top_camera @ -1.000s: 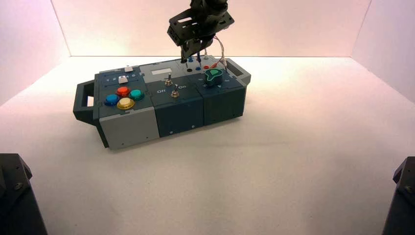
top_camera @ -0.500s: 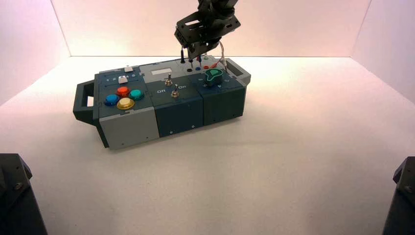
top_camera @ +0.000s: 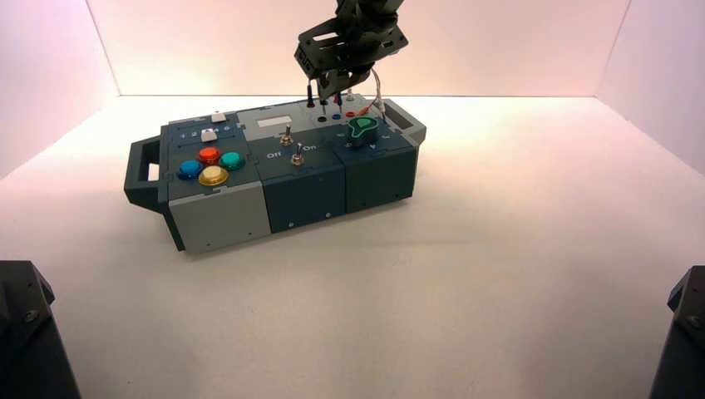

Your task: Insert the black wire.

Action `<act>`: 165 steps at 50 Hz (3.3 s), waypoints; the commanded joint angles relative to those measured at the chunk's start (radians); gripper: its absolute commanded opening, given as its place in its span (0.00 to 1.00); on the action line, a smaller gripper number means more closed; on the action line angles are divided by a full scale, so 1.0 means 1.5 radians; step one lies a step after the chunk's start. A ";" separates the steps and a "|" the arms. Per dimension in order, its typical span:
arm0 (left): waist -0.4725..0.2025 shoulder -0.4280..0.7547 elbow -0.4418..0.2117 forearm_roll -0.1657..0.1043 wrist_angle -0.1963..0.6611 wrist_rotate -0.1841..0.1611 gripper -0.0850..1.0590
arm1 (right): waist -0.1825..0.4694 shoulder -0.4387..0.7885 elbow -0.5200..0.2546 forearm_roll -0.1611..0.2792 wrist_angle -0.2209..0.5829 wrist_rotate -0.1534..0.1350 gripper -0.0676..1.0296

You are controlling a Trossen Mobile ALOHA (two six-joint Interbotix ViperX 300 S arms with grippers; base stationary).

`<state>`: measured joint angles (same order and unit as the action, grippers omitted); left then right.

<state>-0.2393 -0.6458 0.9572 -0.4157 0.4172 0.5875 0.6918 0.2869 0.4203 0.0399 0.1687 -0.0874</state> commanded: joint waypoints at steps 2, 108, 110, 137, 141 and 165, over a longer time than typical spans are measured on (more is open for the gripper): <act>0.002 -0.004 -0.007 0.001 -0.006 -0.001 0.05 | 0.002 -0.025 -0.006 0.008 -0.004 0.001 0.04; 0.002 -0.004 -0.007 0.000 -0.006 0.000 0.05 | 0.011 -0.008 0.004 0.044 -0.028 0.002 0.04; 0.002 -0.004 -0.007 0.000 -0.006 0.000 0.05 | 0.011 -0.008 0.005 0.045 -0.028 0.001 0.04; 0.003 -0.004 -0.007 0.000 -0.006 0.000 0.05 | 0.006 -0.006 0.007 0.037 -0.031 -0.004 0.04; 0.002 -0.005 -0.007 0.001 -0.006 0.000 0.05 | 0.006 -0.010 0.007 0.037 -0.031 -0.004 0.04; 0.002 -0.004 -0.007 0.001 -0.006 0.000 0.05 | 0.002 -0.022 0.006 0.037 -0.031 -0.004 0.04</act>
<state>-0.2393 -0.6473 0.9572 -0.4157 0.4172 0.5875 0.6995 0.2961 0.4403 0.0966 0.1273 -0.0920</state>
